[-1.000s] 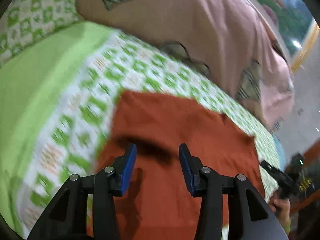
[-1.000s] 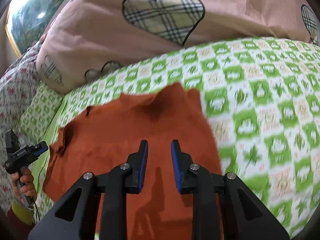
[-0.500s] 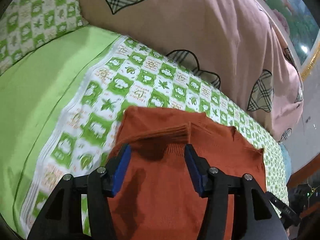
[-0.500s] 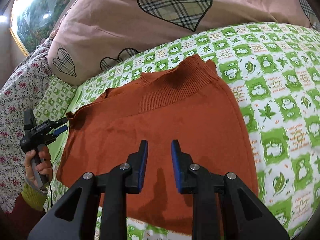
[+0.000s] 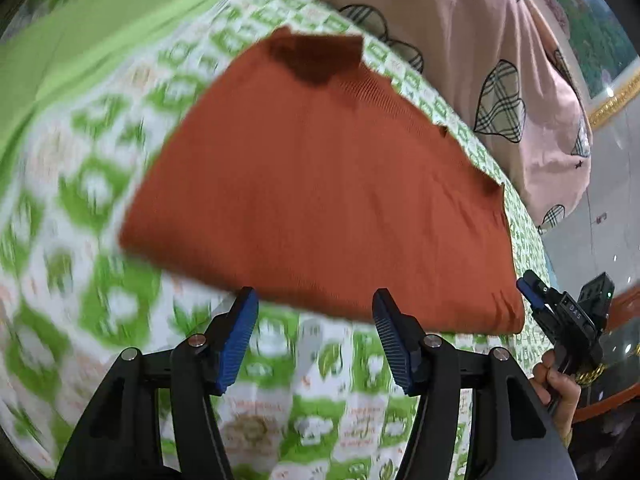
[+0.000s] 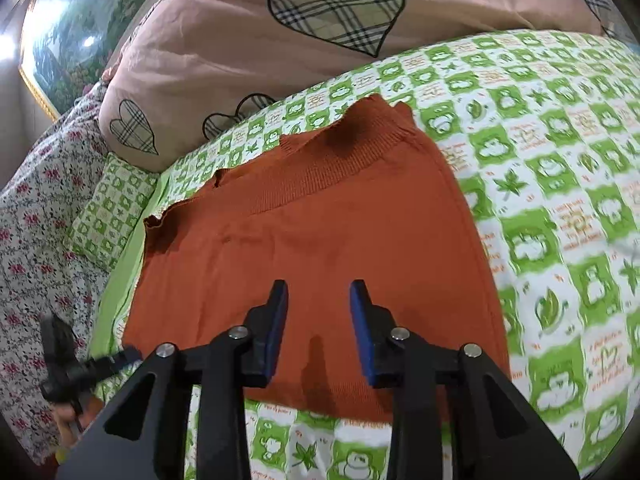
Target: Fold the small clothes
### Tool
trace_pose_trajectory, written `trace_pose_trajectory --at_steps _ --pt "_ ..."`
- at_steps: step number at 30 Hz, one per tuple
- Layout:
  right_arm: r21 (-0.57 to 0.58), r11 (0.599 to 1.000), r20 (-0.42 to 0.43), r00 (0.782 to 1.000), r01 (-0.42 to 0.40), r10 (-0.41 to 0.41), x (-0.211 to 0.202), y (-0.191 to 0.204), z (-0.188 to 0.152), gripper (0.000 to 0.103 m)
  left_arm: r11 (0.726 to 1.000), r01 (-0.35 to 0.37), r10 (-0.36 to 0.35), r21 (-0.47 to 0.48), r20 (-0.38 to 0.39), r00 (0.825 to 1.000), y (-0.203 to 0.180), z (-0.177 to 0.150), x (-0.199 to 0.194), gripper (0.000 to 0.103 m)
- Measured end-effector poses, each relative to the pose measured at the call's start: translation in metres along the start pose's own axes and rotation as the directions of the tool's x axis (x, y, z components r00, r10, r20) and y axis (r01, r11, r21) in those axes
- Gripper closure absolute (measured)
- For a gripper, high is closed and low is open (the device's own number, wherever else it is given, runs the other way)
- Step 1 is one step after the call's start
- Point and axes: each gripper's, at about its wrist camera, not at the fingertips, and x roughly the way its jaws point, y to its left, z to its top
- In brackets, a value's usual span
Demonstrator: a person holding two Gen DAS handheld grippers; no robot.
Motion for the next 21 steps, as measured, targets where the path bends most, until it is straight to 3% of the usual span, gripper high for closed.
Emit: trace_pose_trajectory --at_steps 5,11,14,16,17,21 --pt "0.038 0.999 0.006 1.000 -0.018 0.018 -0.009 -0.002 -0.016 0.069 0.995 0.035 -0.030 -0.090 0.058 0.998 0.007 -0.006 0.003 0.031" --pt "0.057 0.998 -0.001 1.000 -0.031 0.031 -0.014 0.000 -0.027 0.069 0.981 0.039 -0.010 -0.188 0.155 0.988 0.016 0.017 0.012 0.031" --pt "0.055 0.998 -0.002 0.999 -0.036 0.036 -0.015 0.004 -0.029 0.068 0.980 0.001 0.038 -0.197 0.194 0.980 0.015 0.038 0.018 0.043" --pt "0.052 0.998 -0.002 0.999 -0.045 0.045 -0.017 0.006 -0.029 0.068 0.983 -0.030 0.067 -0.179 0.205 0.976 0.013 0.051 0.022 0.075" --pt "0.050 0.998 0.000 0.999 -0.048 0.048 -0.017 0.006 -0.028 0.068 0.984 -0.034 0.070 -0.174 0.204 0.977 0.014 0.056 0.023 0.083" --pt "0.052 0.997 0.010 0.998 -0.059 0.059 -0.022 0.005 -0.025 0.068 0.995 -0.032 0.055 -0.097 0.242 0.969 -0.004 0.063 0.012 0.093"
